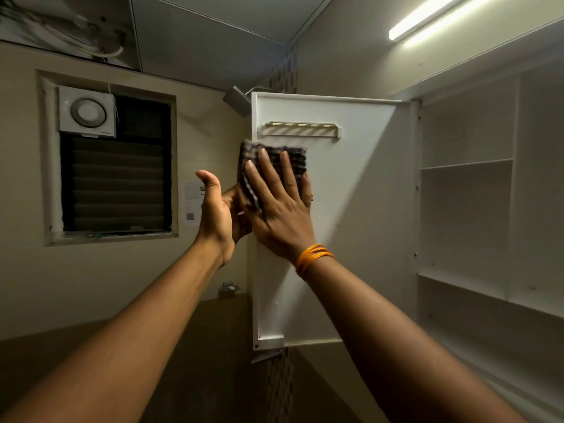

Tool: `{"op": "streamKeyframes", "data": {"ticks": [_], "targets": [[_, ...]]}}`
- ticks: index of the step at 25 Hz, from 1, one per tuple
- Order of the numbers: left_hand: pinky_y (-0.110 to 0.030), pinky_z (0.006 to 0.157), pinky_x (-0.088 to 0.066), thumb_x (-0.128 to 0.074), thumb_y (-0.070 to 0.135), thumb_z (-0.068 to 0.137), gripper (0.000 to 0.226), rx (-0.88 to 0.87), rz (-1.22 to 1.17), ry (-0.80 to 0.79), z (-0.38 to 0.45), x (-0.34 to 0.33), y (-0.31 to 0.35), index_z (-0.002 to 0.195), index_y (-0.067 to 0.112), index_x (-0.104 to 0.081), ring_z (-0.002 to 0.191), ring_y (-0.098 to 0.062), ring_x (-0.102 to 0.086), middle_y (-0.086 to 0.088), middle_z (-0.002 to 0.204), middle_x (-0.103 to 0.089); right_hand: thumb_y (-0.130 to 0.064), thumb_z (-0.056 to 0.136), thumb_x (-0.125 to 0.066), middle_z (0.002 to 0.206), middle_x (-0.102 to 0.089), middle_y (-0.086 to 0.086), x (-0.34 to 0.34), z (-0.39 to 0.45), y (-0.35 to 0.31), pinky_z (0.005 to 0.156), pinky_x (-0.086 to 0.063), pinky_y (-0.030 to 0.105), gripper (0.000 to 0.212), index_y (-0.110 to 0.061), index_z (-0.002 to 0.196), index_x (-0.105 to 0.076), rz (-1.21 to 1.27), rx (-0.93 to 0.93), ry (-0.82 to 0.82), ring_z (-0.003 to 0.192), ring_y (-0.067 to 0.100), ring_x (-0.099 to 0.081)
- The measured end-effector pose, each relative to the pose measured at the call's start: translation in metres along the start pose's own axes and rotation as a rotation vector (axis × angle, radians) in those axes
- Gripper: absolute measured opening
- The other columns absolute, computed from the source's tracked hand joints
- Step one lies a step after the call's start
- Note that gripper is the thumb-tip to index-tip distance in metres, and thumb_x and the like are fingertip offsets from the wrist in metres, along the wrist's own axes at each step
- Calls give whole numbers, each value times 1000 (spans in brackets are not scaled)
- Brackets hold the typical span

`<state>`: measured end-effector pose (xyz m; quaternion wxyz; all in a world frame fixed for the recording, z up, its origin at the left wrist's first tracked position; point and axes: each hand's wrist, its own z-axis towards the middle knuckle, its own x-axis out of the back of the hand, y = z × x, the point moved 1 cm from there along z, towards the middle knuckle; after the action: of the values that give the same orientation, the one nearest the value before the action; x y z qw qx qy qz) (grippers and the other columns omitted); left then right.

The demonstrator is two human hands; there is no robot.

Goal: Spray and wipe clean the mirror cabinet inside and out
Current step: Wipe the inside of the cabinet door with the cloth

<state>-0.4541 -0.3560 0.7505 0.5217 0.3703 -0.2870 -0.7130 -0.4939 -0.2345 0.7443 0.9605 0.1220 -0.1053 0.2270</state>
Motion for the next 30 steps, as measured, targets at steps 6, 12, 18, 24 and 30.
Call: {"op": "streamKeyframes", "data": {"ticks": [6,12,18,24,30], "targets": [[-44,102,-49,-15,77,91,81,-24,51,133,3,-6,-13,132,25,-62,113,-19,-65,-1,121,-71,-49,104,-43,166,-28,-1,27,-19,73,124,-16,57,55,-33,156,-38,-195,539,-136,157,29,-15],[-34,97,-54,-52,17,102,45,-151,400,227,9,-6,-23,146,27,-46,107,-7,-65,4,125,-67,-44,100,-47,164,-33,3,49,-43,133,120,-24,59,57,-27,154,-41,-258,492,-81,156,30,-20],[-40,99,-54,-45,23,105,48,-177,568,230,10,-3,-36,151,34,-35,113,-14,-63,3,132,-63,-43,100,-45,166,-29,3,62,-70,175,119,-23,60,60,-23,156,-37,-237,102,18,156,30,-18],[-42,104,-49,-39,29,107,48,-157,634,198,5,-1,-42,152,42,-27,121,-16,-57,6,147,-51,-44,95,-41,168,-24,3,42,-89,146,123,-12,51,69,-20,159,-32,-188,-392,130,157,28,-15],[-40,104,-50,-39,29,107,50,-120,630,167,2,1,-40,151,47,-25,116,-13,-58,9,146,-49,-54,96,-33,170,-13,3,-4,-88,59,120,-17,63,75,-22,162,-19,19,-1097,302,157,32,-9]]}}
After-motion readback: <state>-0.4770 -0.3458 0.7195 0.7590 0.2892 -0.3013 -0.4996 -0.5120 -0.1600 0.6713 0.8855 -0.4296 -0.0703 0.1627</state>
